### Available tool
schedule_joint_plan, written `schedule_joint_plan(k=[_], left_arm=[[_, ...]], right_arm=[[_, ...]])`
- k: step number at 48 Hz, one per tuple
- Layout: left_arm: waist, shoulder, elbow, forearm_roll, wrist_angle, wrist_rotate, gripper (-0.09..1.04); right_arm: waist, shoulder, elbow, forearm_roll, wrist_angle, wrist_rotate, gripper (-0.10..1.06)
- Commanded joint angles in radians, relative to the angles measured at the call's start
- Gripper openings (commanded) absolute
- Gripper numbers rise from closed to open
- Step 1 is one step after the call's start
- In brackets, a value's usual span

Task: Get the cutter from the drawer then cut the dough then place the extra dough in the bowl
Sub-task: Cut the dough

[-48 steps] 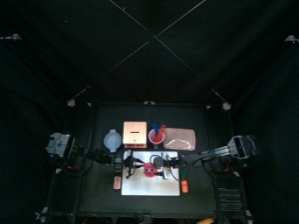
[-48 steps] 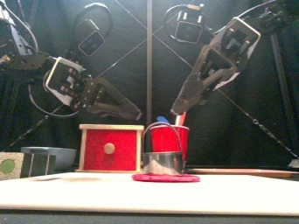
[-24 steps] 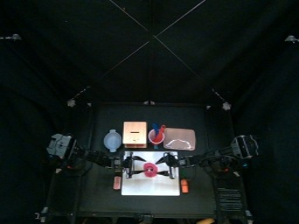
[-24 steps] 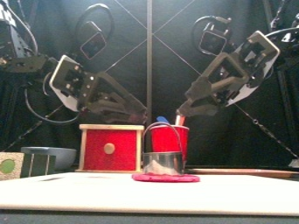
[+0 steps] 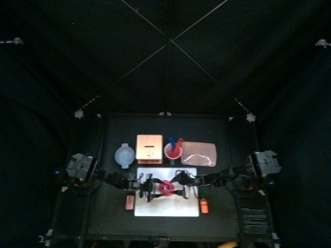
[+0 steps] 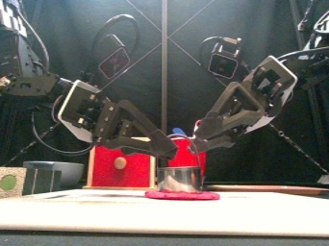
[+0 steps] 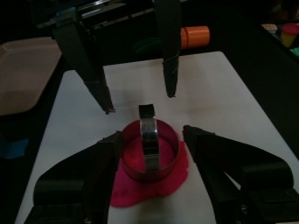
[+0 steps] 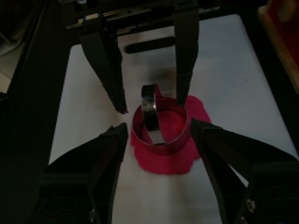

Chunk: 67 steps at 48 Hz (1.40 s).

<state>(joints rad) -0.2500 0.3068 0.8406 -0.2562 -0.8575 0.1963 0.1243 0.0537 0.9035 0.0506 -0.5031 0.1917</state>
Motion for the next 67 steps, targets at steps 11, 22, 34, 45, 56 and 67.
schedule_joint_plan(k=[11,22,34,45,56,67], left_arm=[[-0.003,-0.055,0.018,-0.002,-0.003,0.003,0.86],[0.002,-0.048,0.017,-0.006,0.006,0.005,0.81],[0.002,-0.046,0.018,-0.014,0.021,0.005,0.73],[0.006,-0.044,0.014,-0.020,0.049,0.006,0.72],[0.006,-0.041,0.011,-0.018,0.067,0.009,0.66],[0.006,-0.043,0.011,-0.017,0.071,0.009,0.55]], right_arm=[[0.017,0.037,-0.048,0.025,0.002,0.000,0.90],[0.021,0.040,-0.049,0.041,0.006,0.000,0.90],[0.032,0.040,-0.054,0.048,0.014,0.000,0.85],[0.035,0.040,-0.058,0.041,0.034,-0.002,0.68],[0.035,0.043,-0.057,0.040,0.051,-0.005,0.56],[0.035,0.044,-0.061,0.038,0.063,-0.006,0.56]])
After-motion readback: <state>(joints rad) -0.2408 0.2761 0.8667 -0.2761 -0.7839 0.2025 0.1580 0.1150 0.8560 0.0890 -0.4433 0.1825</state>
